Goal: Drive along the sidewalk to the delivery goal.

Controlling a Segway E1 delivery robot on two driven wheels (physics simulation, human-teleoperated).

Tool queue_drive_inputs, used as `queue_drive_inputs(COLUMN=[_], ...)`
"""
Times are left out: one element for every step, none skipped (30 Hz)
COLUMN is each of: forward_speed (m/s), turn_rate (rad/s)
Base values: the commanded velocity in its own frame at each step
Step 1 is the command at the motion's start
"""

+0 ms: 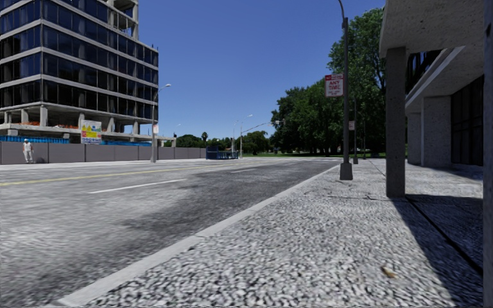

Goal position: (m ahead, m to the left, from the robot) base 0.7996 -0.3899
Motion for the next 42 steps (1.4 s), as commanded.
queue_drive_inputs(forward_speed=[1.78, 1.77, 1.77, 1.76, 1.76, 1.76, 1.76, 1.76, 1.76, 1.76, 1.76, 1.76, 1.76, 1.76, 1.76, 1.75, 1.75, 1.75, 1.75, 1.75, 1.75, 1.75, 1.75, 1.75, 1.75, 1.75, 1.75, 1.75, 1.75, 1.75, 1.75, 1.75, 1.75, 1.75, 1.75, 1.75, 1.75, 1.75, 1.75, 1.75, 1.75, 1.75], turn_rate=[-0.34, -0.35, -0.43, -0.56, -0.64, -0.66, -0.66, -0.67, -0.67, -0.67, -0.68, -0.68, -0.57, -0.57, -0.48, -0.10, 0.00, 0.00, 0.00, 0.00, 0.00, 0.00, 0.00, 0.00, 0.00, 0.00, 0.00, 0.00, 0.00, 0.00, 0.00, -0.18, -0.66, -0.66, -0.93, -1.07, -1.10, -1.11, -1.11, -1.11, -1.04, -0.66])
